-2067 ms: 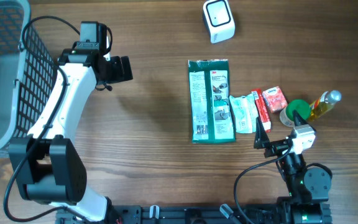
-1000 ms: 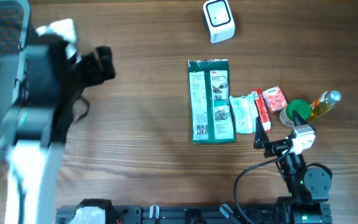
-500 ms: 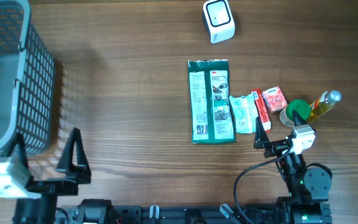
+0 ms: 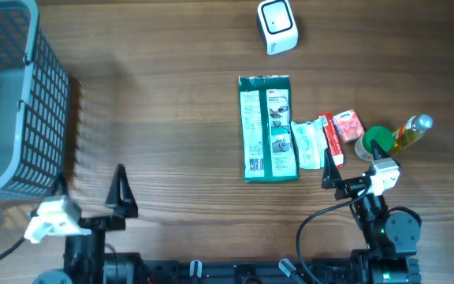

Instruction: Scan the item barcode

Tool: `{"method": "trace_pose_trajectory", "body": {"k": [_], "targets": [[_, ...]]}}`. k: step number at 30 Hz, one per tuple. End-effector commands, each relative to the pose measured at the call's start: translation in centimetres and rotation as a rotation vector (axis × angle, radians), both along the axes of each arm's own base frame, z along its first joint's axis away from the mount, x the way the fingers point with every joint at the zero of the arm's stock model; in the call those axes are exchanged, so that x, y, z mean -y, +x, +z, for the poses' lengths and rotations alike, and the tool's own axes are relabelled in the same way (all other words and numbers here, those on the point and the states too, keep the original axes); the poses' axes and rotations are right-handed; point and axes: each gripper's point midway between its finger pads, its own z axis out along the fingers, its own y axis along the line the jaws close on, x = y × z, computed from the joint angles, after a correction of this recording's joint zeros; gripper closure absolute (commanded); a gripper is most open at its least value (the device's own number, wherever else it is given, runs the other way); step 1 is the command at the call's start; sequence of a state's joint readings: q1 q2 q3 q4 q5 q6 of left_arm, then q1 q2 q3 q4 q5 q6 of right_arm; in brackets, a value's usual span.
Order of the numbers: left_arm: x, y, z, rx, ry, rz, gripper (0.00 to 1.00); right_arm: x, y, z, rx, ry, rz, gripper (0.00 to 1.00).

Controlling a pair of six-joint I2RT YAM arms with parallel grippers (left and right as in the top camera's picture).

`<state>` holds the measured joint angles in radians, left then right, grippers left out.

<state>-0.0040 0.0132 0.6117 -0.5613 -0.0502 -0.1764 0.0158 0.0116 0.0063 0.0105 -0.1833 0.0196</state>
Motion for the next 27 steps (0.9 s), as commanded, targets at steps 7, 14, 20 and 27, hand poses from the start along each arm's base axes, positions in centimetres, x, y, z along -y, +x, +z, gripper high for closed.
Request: {"method": "trace_pose_trajectory", "body": {"k": [7,14,20,27], "targets": [[2.3,0.8,5.9,0.615,0.06,-0.126,0.0,-0.1,-0.1,0.2,0.014,-0.018,0.009,0.0],[1.8,5.3,-3.4,0.403,0.04,-0.103,0.0,-0.1,-0.1,0.2,0.014,-0.018,0.009,0.0],[1.1,7.6,-15.2,-0.091,0.012,-0.067,0.0,-0.1,-0.1,0.2,0.014,-0.017,0.009,0.0],[1.4,7.6,-15.7,-0.113,0.128,-0.084,0.0,-0.1,-0.1,0.2,0.014,-0.018,0.009,0.0]]}}
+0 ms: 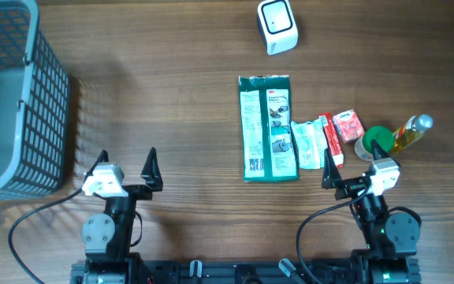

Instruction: Scan the item barcode

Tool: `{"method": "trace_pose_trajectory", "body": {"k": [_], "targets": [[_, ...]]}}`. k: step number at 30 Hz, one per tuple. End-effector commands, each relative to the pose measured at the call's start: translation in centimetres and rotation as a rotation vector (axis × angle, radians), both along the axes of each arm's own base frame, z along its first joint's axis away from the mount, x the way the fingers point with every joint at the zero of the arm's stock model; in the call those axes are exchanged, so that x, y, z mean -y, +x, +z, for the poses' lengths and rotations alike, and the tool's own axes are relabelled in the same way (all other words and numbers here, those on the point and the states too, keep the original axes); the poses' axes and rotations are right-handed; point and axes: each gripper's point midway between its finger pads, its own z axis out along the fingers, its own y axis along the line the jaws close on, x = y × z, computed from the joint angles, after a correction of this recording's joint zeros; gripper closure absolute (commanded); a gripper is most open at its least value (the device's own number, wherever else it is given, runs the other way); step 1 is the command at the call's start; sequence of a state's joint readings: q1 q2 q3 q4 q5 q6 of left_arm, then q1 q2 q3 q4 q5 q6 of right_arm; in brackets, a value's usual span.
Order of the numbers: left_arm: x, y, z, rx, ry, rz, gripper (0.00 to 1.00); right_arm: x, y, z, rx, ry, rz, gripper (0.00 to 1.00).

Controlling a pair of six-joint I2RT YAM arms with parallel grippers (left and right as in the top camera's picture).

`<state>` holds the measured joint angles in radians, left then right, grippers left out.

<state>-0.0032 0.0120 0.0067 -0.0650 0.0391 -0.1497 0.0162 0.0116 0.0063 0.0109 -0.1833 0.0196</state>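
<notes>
A flat green package (268, 128) lies label-up in the middle of the table. Right of it sit a white and red pack (315, 143), a small red box (347, 125), a green round lid (386, 135) and a yellow bottle (412, 132). The white barcode scanner (277, 26) stands at the far edge, beyond the green package. My left gripper (127, 160) is open and holds nothing, near the front edge, well left of the package. My right gripper (351, 162) is open at the front right, with one finger over the green lid and the other by the white and red pack.
A grey mesh basket (50, 118) fills the far left. Black cables run along the front edge from both arm bases.
My left arm has moved right, away from the basket's corner, and turned so both of its fingers now point at the far side, spread apart. The right arm and all the items have not moved.
</notes>
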Motion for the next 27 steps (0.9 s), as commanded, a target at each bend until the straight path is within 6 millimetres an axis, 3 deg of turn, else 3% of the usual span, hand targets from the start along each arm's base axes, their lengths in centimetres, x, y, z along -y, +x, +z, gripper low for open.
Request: {"method": "trace_pose_trajectory", "body": {"k": [1,27], "targets": [[-0.18,-0.05,-0.17,0.0,0.132,-0.002,0.0,-0.11,-0.07,0.2,0.013,-0.017,0.008,0.0],[-0.19,-0.05,-0.14,0.002,0.144,-0.003,0.0,-0.11,-0.07,0.2,0.014,-0.018,0.008,0.0]]}}
